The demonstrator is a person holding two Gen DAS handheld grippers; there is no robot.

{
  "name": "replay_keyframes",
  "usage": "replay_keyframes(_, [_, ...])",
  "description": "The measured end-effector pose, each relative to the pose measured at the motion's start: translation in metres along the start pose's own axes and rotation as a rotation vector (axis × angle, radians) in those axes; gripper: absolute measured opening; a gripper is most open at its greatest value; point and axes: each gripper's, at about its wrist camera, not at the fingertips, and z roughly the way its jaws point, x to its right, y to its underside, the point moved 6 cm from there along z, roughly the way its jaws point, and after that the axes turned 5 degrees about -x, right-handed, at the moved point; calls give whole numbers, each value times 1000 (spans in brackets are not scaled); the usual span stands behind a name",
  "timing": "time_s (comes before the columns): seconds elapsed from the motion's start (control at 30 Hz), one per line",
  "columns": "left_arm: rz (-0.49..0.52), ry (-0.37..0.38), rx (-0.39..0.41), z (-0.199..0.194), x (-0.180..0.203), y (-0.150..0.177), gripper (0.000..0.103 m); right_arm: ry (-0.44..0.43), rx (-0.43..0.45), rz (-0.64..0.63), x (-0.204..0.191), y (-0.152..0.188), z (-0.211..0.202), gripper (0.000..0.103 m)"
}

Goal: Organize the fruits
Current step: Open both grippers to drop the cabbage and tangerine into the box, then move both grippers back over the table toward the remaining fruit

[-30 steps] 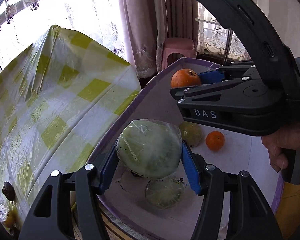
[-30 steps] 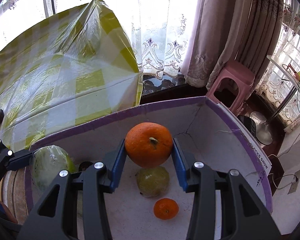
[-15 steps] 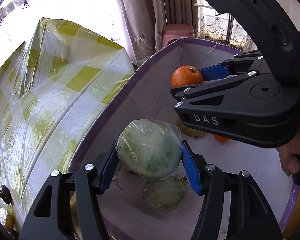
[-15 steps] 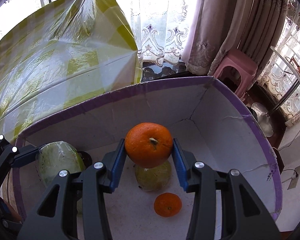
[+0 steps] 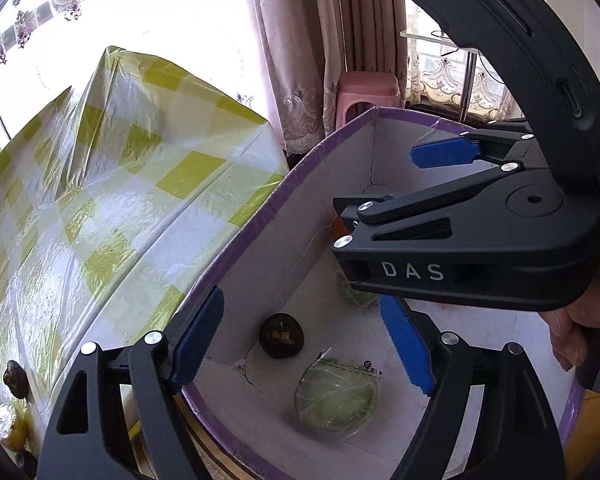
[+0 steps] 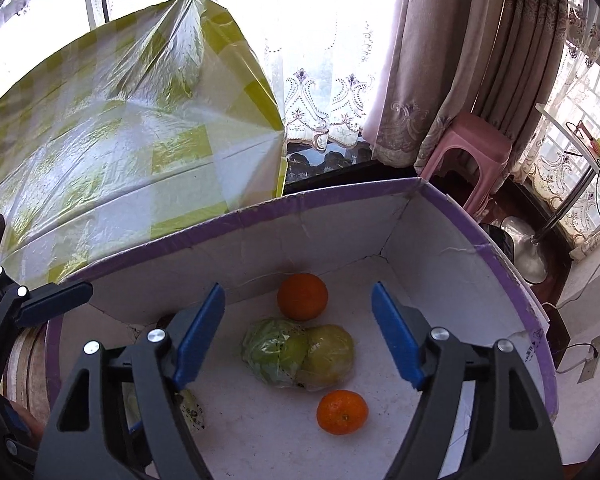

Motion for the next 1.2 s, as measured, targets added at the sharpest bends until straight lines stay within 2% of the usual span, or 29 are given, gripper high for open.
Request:
replay_keyframes(0.27, [-48, -40, 65, -34, -18, 7, 79, -46, 93, 32, -8, -11, -32, 82])
replay_keyframes(0.4, [-113, -49, 87, -53, -40, 19, 79, -69, 117, 21, -22, -15, -44, 83])
replay_keyframes(1.0, [-419, -149, 142, -127, -147, 101, 79, -251, 116, -171, -151, -1, -71, 83])
replay_keyframes(1.2, [-519, -171, 164, -152, -179, 135, 78, -322, 85, -194, -184, 9, -69, 83])
